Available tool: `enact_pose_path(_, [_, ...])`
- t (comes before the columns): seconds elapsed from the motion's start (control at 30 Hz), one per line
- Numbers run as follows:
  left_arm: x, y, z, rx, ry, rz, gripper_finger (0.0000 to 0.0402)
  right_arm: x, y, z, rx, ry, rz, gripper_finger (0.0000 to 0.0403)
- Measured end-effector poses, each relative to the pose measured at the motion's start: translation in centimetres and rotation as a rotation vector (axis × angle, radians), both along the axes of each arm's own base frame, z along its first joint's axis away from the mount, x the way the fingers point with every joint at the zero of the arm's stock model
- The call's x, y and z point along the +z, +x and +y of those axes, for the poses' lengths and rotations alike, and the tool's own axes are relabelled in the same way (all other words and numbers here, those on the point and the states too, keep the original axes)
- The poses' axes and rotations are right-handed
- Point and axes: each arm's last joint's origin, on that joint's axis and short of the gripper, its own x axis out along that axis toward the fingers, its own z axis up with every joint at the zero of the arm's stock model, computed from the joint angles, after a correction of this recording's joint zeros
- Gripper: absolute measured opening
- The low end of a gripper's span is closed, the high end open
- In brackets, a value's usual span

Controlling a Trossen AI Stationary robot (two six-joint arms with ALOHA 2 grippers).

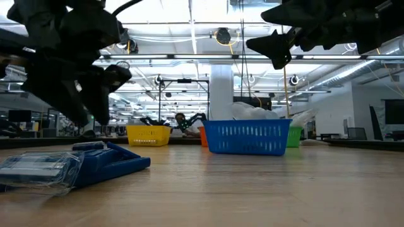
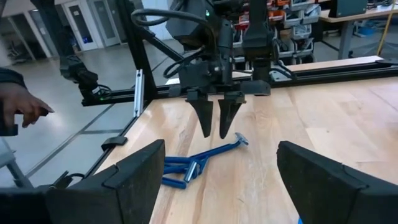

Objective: Pick & Place Travel size toiletries
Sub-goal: Put the blue razor into the orange basket

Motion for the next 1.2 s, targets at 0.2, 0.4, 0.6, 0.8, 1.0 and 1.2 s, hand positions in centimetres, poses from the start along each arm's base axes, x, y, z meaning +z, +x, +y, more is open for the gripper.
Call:
enact_pose_path(0.2, [-1.2,-0.8,0.5,0.003,0.010,0.036,0.0145,0.0,0.0,0.0,0.000,0.000,0.000,0.0293])
enact_pose_path(0.4, [-2.6,-1.3,0.8,-0.015,-0.006,-0.052,0.0145,0.0,0.0,0.0,0.002,-0.018,-0.004,0.0293])
enact_pose_path(0.6, [-3.6,-1.8,1.4,0.010,-0.009,-0.035,0.0145,0.0,0.0,0.0,0.000,-0.019,-0.004,0.0293])
enact_pose_path(0.8, [-5.2,-1.2,1.8,0.042,-0.006,0.015,0.0145,0.0,0.0,0.0,-0.001,-0.020,0.002,0.0293])
enact_pose_path(1.0, [-5.9,-0.8,2.6,0.204,-0.077,0.056,0.0145,-0.1,0.0,0.0,-0.001,-0.021,0.009,0.0293])
enact_pose_path(1.2, [-5.9,-0.7,3.2,0.329,-0.127,0.062,0.0106,-0.1,0.0,0.0,-0.001,-0.021,0.010,0.0293])
